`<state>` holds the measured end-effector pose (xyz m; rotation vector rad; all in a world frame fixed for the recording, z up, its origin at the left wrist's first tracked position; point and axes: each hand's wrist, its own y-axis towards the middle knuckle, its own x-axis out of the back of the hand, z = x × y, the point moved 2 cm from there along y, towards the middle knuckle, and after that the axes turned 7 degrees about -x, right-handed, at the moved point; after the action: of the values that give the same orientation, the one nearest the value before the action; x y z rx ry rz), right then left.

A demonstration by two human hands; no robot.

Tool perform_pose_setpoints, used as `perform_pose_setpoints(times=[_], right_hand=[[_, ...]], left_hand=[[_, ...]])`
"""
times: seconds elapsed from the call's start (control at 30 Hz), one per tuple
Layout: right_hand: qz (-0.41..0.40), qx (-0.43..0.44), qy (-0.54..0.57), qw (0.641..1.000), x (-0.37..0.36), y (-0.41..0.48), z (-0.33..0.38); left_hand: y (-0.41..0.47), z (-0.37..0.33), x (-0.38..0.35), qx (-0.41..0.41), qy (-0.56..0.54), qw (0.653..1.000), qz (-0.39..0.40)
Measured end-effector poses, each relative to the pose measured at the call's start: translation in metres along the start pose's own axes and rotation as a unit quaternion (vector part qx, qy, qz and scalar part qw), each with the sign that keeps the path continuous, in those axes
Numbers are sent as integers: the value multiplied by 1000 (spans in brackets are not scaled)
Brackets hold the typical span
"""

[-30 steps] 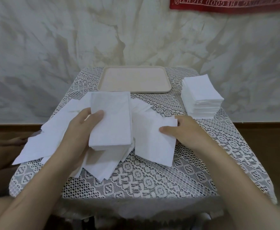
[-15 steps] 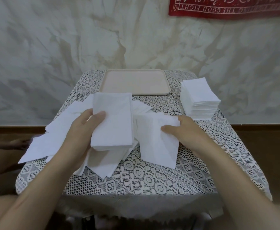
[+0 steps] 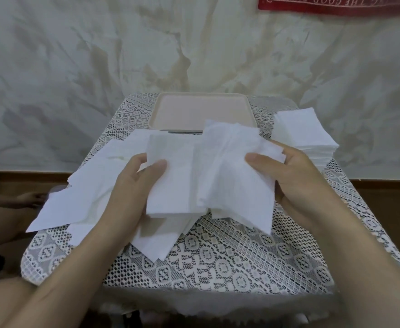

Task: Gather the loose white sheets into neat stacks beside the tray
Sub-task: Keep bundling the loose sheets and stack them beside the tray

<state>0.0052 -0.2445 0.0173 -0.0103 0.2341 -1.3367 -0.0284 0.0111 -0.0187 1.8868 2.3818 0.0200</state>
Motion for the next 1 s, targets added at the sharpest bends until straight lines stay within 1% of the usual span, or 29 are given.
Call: perform_pose_setpoints(times=[0.07,0.2,0.3,0.4,0.67,0.8,1.0], right_hand=[[2,-2,-28,1000,-11,1,-3],[-22,7,-107,994,-33,6,-9],[-25,8,-99,995,-43,8,-8],[-14,-3,-86,996,-52,9,-9],[5,10,-111,994,-63,13,-7],[11,8,-125,992,-65,14,-7],[23,-7,-140,990,-61,10,-7]], left_hand=[[1,1,0,3,0,1000,-1],[0,2,1,0,-9,1000,4],[0,2,3,3,-8,1000,10],[0,3,8,7,1,999,35],[3,4,12,20,-16,997,76],[2,2,10,14,-21,997,72],[3,2,8,-15,18,999,46]])
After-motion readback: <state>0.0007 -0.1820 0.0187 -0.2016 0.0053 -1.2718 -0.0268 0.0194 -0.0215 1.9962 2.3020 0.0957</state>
